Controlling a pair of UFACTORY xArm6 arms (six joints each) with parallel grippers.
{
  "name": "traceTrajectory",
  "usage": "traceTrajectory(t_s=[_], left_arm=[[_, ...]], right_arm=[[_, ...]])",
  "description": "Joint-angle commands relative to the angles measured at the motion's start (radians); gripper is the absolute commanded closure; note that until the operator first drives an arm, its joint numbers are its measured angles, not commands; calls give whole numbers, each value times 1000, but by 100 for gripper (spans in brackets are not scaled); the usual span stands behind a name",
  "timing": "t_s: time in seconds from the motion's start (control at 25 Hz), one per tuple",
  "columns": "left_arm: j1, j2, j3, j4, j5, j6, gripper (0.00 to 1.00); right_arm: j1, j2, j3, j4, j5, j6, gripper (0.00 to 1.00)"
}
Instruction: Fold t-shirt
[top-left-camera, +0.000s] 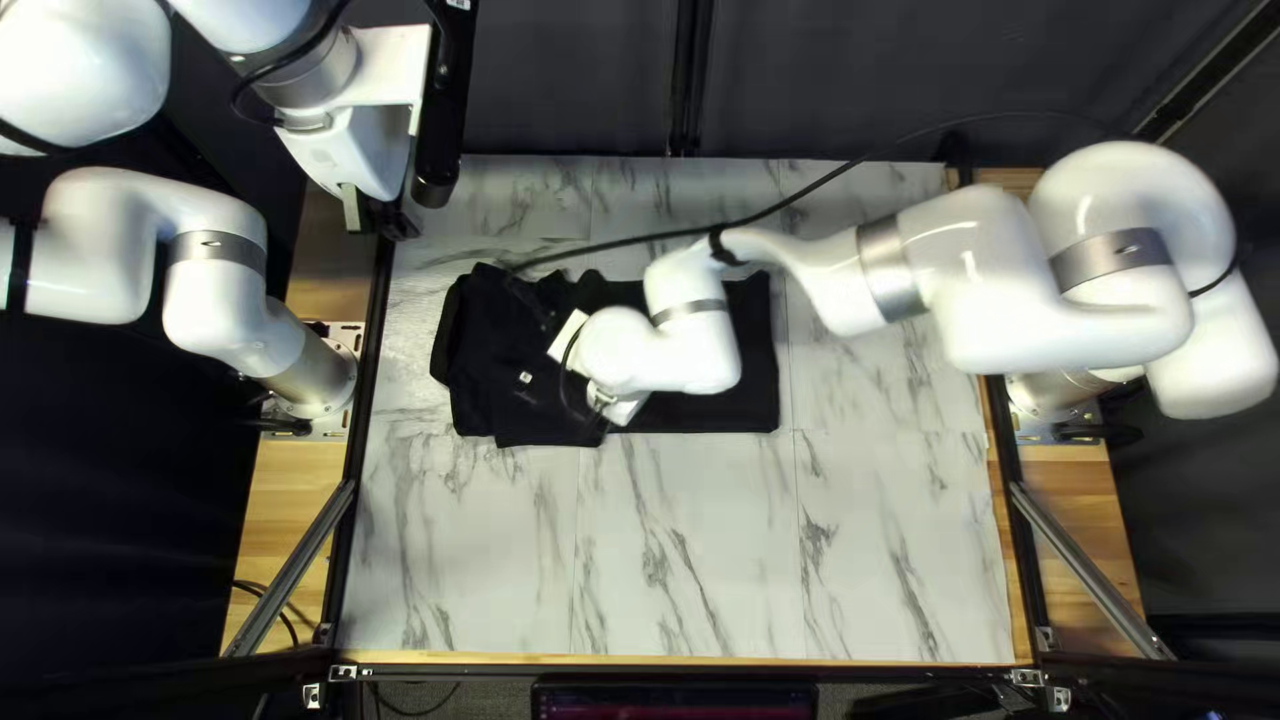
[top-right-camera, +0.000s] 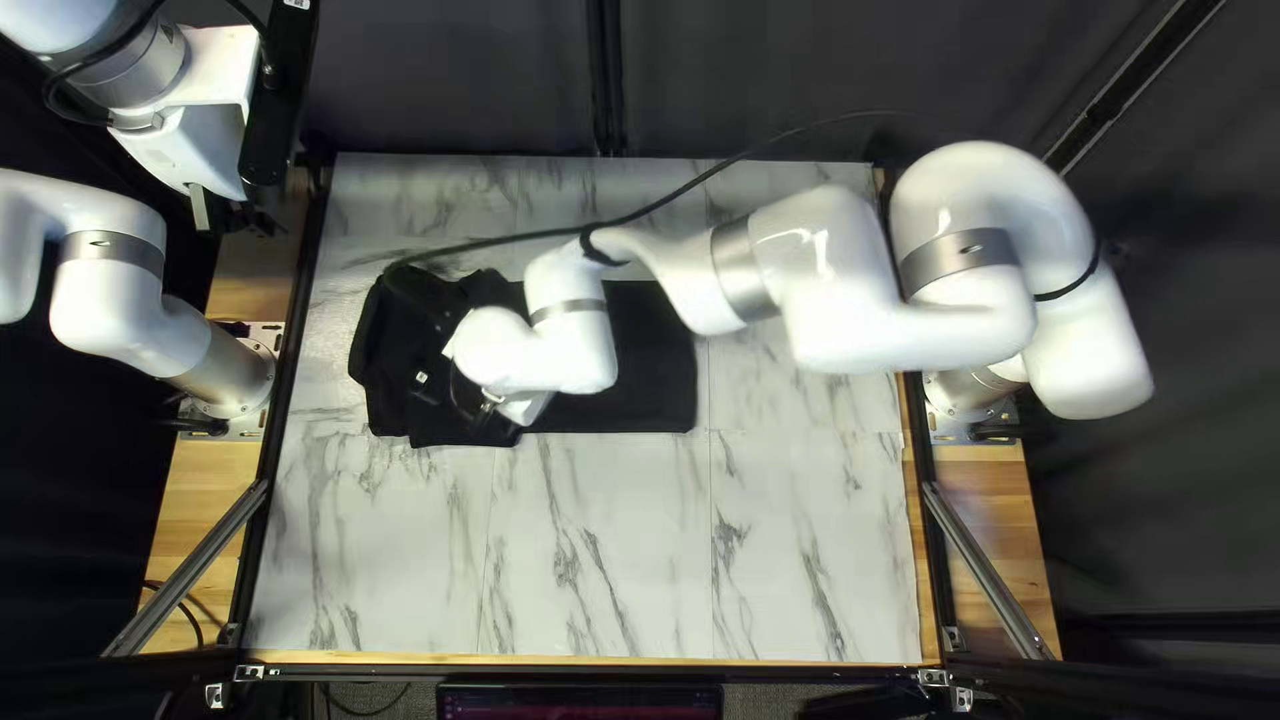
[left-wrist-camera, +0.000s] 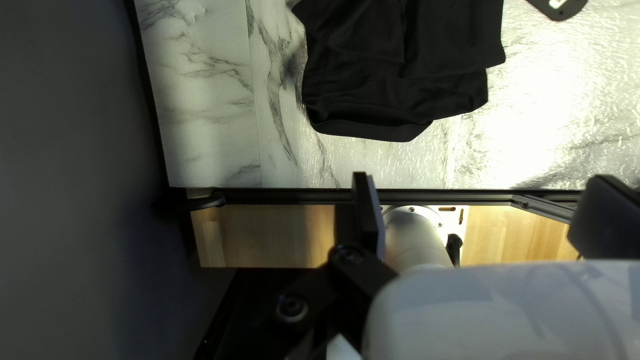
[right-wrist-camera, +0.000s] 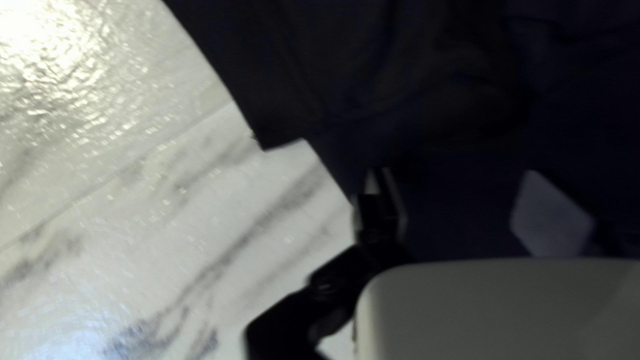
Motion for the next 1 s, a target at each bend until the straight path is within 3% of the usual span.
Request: traceTrajectory(t_s=[0.04,0.28,0.76,0.84,1.0], left_arm=[[0,0,0,0,0,0,0],[0,0,0,0,0,0,0],[0,0,0,0,0,0,0],[0,0,0,0,0,0,0],[0,0,0,0,0,0,0]], right_arm=[[-80,-102,102,7,-19,-48,0],[-167,-76,114,4,-83,-51,0],[-170,-76,122,4,-97,-47,0],[-189,-150,217,24,-121,-107,0],[-218,-350,380,4,-79,-144,0]])
